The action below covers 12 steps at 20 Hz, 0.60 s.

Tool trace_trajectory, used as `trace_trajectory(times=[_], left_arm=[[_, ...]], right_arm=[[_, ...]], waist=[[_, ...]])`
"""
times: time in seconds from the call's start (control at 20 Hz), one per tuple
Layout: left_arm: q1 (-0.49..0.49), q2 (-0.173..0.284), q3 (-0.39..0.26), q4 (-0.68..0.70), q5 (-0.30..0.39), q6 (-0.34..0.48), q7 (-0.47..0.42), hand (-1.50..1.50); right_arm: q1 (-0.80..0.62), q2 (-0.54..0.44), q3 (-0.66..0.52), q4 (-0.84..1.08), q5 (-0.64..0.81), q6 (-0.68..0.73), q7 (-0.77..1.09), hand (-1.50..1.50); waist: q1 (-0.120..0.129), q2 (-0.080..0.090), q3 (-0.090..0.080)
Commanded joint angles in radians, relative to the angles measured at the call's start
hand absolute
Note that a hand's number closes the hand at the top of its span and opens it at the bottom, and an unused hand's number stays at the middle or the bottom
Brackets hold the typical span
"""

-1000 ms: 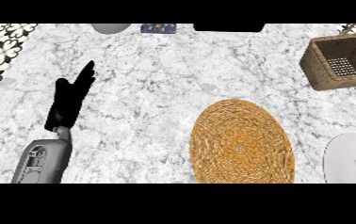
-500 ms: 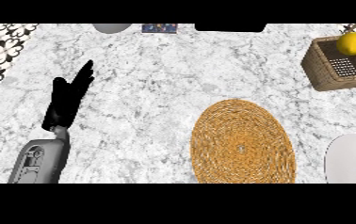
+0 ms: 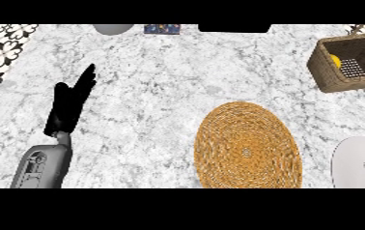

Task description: Pick the lemon from the placemat and place it in the basket

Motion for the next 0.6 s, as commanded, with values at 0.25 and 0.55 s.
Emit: trace_trajectory(times=[0.25, 0.55], left_arm=[[0.025, -0.009, -0.015, -0.048, -0.008, 0.006, 0.025, 0.0], [0.044, 0.004, 0.002, -0.066, 0.011, -0.01, 0.027, 0.0]], right_arm=[[0.089, -0.245, -0.141, 0.055, -0.106, 0.024, 0.01, -1.5], [0.23, -0.357, -0.209, 0.11, -0.175, 0.127, -0.073, -1.5]], waist=[[-0.008, -0.003, 0.003], [-0.01, -0.003, 0.003]])
